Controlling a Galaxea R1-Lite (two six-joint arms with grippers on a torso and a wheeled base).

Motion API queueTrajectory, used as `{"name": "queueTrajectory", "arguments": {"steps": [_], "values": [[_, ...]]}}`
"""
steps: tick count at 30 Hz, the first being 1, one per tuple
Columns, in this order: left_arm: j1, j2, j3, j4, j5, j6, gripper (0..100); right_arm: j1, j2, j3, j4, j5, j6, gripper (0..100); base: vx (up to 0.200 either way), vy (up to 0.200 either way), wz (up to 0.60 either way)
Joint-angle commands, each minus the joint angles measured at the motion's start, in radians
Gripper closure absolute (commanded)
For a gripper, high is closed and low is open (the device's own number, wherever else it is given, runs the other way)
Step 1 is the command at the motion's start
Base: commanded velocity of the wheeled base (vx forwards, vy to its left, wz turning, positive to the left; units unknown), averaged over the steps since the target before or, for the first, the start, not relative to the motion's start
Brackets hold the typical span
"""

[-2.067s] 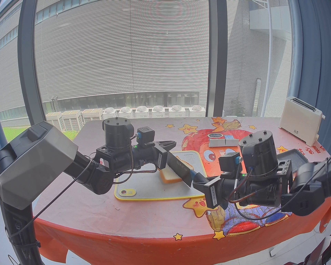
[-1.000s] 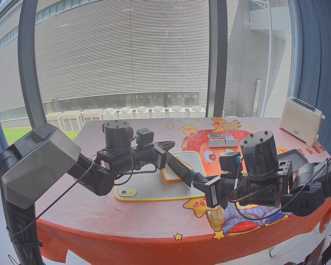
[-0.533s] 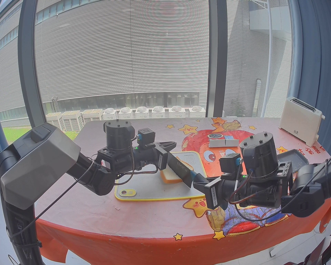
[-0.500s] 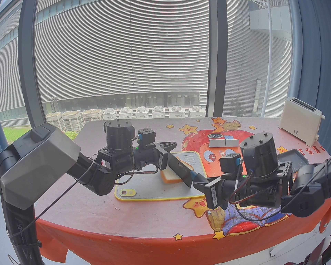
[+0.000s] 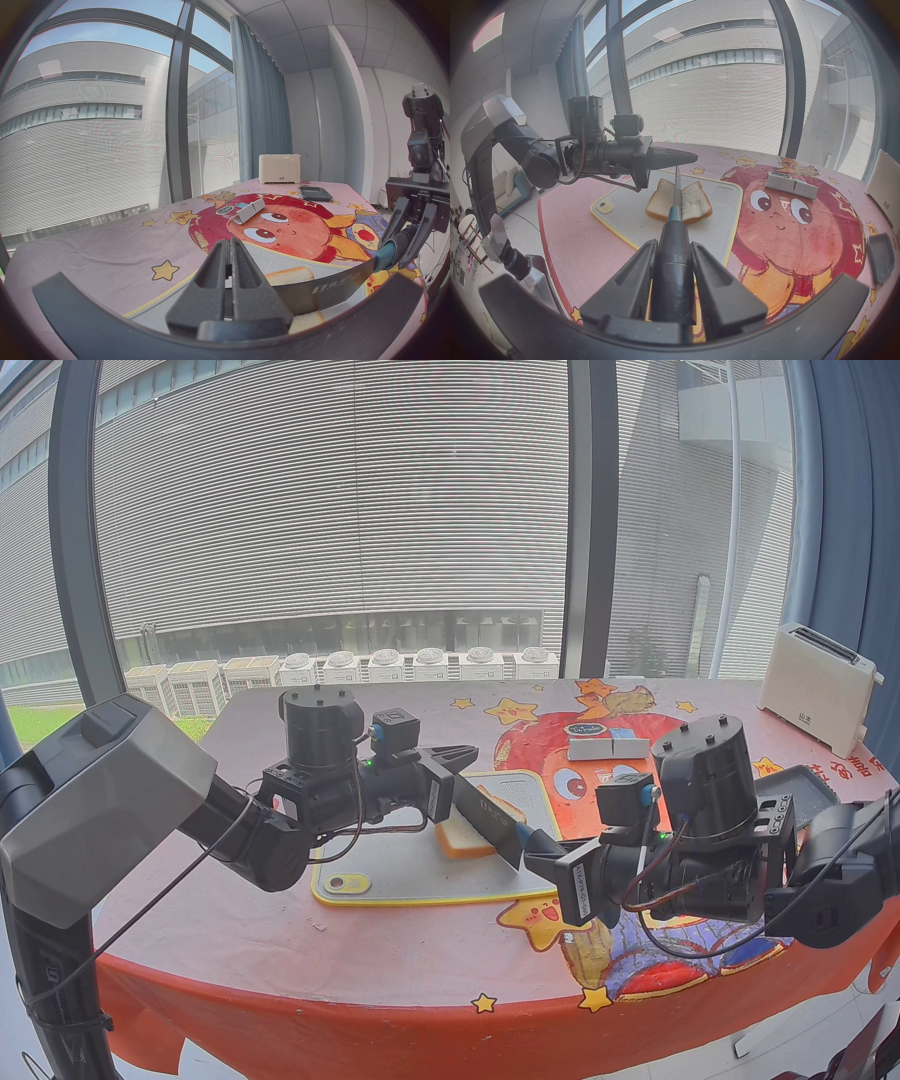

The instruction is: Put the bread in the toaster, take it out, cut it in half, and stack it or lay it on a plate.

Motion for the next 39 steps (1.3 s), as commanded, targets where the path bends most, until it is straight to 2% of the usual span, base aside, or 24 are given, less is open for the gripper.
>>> {"name": "queueTrajectory", "arguments": {"steps": [1,39], "values": [[0.003,0.007,-0.001,0.001,0.002,0.000,100,0.000,0.003,0.005,-0.006,0.000,-0.002,100,0.000,0.000,0.00],[-0.004,-0.056,-0.001,0.012,0.000,-0.002,100,0.000,0.000,-0.010,-0.009,0.000,0.004,100,0.000,0.000,0.00]]}}
